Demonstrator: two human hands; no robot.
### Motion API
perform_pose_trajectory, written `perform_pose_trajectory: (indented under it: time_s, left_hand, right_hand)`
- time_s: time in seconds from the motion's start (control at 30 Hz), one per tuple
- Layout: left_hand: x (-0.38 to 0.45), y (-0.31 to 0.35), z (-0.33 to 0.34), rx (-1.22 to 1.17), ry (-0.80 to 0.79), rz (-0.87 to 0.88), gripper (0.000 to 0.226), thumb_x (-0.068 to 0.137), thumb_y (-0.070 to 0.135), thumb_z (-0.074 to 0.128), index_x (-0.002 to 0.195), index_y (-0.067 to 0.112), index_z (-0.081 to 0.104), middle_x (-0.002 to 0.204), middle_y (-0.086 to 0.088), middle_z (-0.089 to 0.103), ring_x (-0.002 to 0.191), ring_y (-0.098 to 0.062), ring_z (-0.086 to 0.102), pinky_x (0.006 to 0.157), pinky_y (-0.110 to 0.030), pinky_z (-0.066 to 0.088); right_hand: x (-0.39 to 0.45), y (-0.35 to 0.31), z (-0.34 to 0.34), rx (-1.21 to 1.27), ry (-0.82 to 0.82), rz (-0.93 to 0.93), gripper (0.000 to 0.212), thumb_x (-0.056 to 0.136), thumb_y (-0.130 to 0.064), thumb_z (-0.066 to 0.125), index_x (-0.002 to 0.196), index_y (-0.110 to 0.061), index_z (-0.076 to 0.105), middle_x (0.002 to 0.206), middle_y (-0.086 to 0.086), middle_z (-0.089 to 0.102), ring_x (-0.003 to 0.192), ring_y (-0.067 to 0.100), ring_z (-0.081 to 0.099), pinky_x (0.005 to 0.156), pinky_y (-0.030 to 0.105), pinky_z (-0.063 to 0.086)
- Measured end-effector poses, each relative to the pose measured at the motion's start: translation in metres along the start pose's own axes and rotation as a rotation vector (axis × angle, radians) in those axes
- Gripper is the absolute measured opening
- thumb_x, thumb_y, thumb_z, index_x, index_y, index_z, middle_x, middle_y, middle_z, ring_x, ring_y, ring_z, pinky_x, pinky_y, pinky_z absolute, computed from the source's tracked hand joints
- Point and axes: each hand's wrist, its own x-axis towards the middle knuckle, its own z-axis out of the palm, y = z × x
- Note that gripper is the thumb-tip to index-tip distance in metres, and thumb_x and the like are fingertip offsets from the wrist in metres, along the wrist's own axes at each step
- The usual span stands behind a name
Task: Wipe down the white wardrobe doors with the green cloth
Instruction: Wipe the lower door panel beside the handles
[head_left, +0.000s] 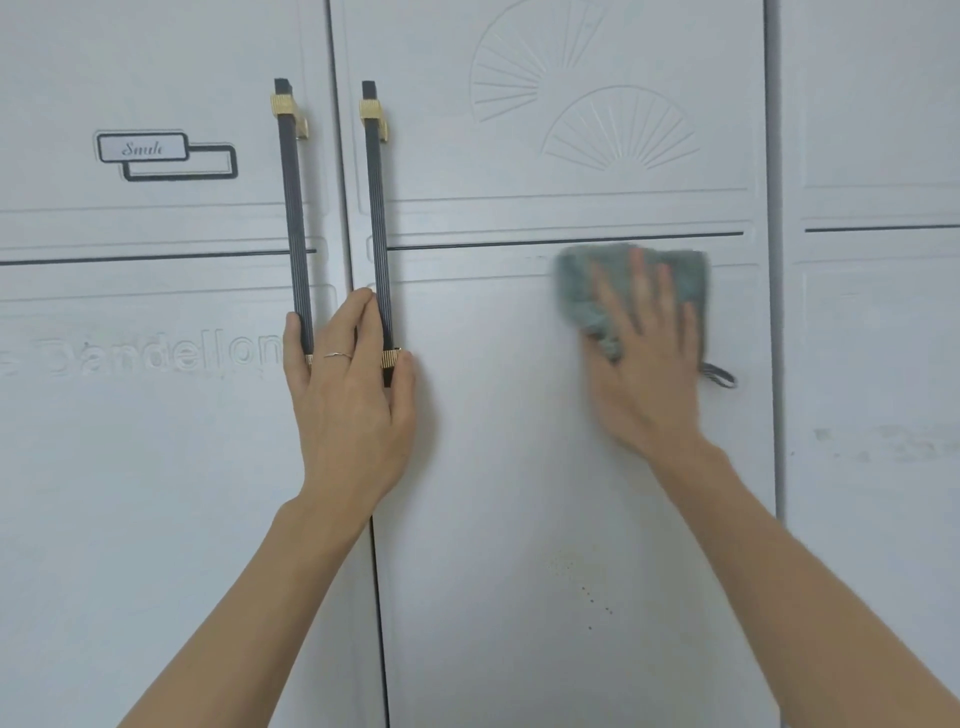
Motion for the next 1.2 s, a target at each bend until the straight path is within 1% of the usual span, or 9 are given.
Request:
perform_pose_trajectory:
  time_s: [0.23,0.3,0.43,0.53,0.67,0.9,1.07,1.13,1.2]
  left_hand:
    - [0.000,0.000,-0.001,-0.019,-0.010,-0.006,0.049,0.102,0.021,0.052,0.144,-0.005,0.054,0.154,-0.015,0.051,0.142,-0.015,0.039,0.130,-0.045,0.001]
    - [-0.001,0.000,-0.003,-0.029,-0.025,-0.007,0.049,0.103,0.021,0.051,0.144,-0.005,0.054,0.154,-0.015,0.050,0.141,-0.014,0.038,0.131,-0.045,0.000]
    - [0.001,-0.002,-0.006,-0.054,-0.046,0.003,0.050,0.103,0.021,0.051,0.145,-0.006,0.053,0.154,-0.016,0.050,0.143,-0.015,0.037,0.130,-0.039,-0.005]
    - [0.003,-0.004,-0.007,-0.076,-0.068,-0.013,0.051,0.102,0.024,0.052,0.145,-0.004,0.053,0.154,-0.015,0.049,0.146,-0.016,0.036,0.127,-0.031,-0.011]
    - [0.003,-0.006,-0.010,-0.106,-0.095,-0.016,0.053,0.103,0.028,0.050,0.146,-0.002,0.052,0.155,-0.016,0.048,0.147,-0.018,0.035,0.125,-0.025,-0.015]
    - [0.001,-0.004,-0.009,-0.133,-0.107,-0.025,0.054,0.103,0.030,0.045,0.146,-0.002,0.050,0.157,-0.014,0.044,0.147,-0.017,0.036,0.124,-0.023,-0.017]
    - [-0.001,-0.010,-0.012,-0.130,-0.155,0.007,0.047,0.106,0.029,0.043,0.141,-0.001,0.053,0.155,-0.014,0.045,0.143,-0.015,0.036,0.125,-0.026,-0.015]
    - [-0.001,-0.014,-0.015,-0.122,-0.181,0.028,0.045,0.107,0.028,0.043,0.140,-0.001,0.054,0.152,-0.014,0.047,0.142,-0.022,0.042,0.127,-0.028,-0.012]
    - [-0.003,-0.019,-0.017,-0.114,-0.201,0.046,0.045,0.106,0.027,0.045,0.140,0.000,0.055,0.151,-0.014,0.048,0.139,-0.027,0.048,0.128,-0.029,-0.009]
  right_hand:
    - [0.016,0.018,-0.011,0.180,0.106,0.546,0.059,0.106,-0.046,0.026,0.162,-0.040,0.009,0.172,-0.007,-0.005,0.158,0.017,-0.008,0.127,0.047,-0.004]
    - [0.016,0.002,-0.006,0.182,0.108,0.566,0.059,0.106,-0.046,0.025,0.162,-0.039,0.011,0.172,-0.005,-0.004,0.158,0.020,-0.007,0.126,0.049,-0.004]
    - [-0.019,-0.058,0.016,0.050,0.098,0.134,0.064,0.099,-0.049,0.029,0.161,-0.032,0.026,0.171,0.005,0.013,0.158,0.028,0.010,0.126,0.052,0.007]
    - [-0.062,-0.104,0.035,-0.014,-0.024,-0.242,0.067,0.098,-0.042,0.045,0.162,-0.033,0.024,0.172,0.003,0.010,0.159,0.026,0.006,0.127,0.051,0.006]
    - [-0.070,-0.089,0.029,-0.022,-0.093,-0.430,0.065,0.099,-0.039,0.045,0.161,-0.038,0.024,0.171,-0.007,0.009,0.159,0.017,0.002,0.128,0.046,0.008]
    - [-0.035,0.027,-0.002,0.064,-0.005,0.239,0.063,0.100,-0.049,0.023,0.161,-0.044,0.007,0.171,-0.012,-0.004,0.158,0.012,-0.008,0.127,0.046,-0.002]
    - [-0.025,-0.008,0.003,0.171,0.070,0.567,0.064,0.099,-0.051,0.017,0.162,-0.042,0.003,0.171,-0.009,-0.010,0.157,0.016,-0.012,0.126,0.049,-0.005]
    - [-0.025,-0.039,0.010,0.140,0.100,0.564,0.065,0.099,-0.052,0.017,0.162,-0.038,0.009,0.172,-0.001,-0.003,0.158,0.023,-0.005,0.125,0.053,0.003]
    - [-0.040,-0.073,0.021,0.045,0.114,0.302,0.065,0.100,-0.051,0.025,0.162,-0.033,0.022,0.171,0.006,0.010,0.158,0.029,0.008,0.125,0.055,0.012]
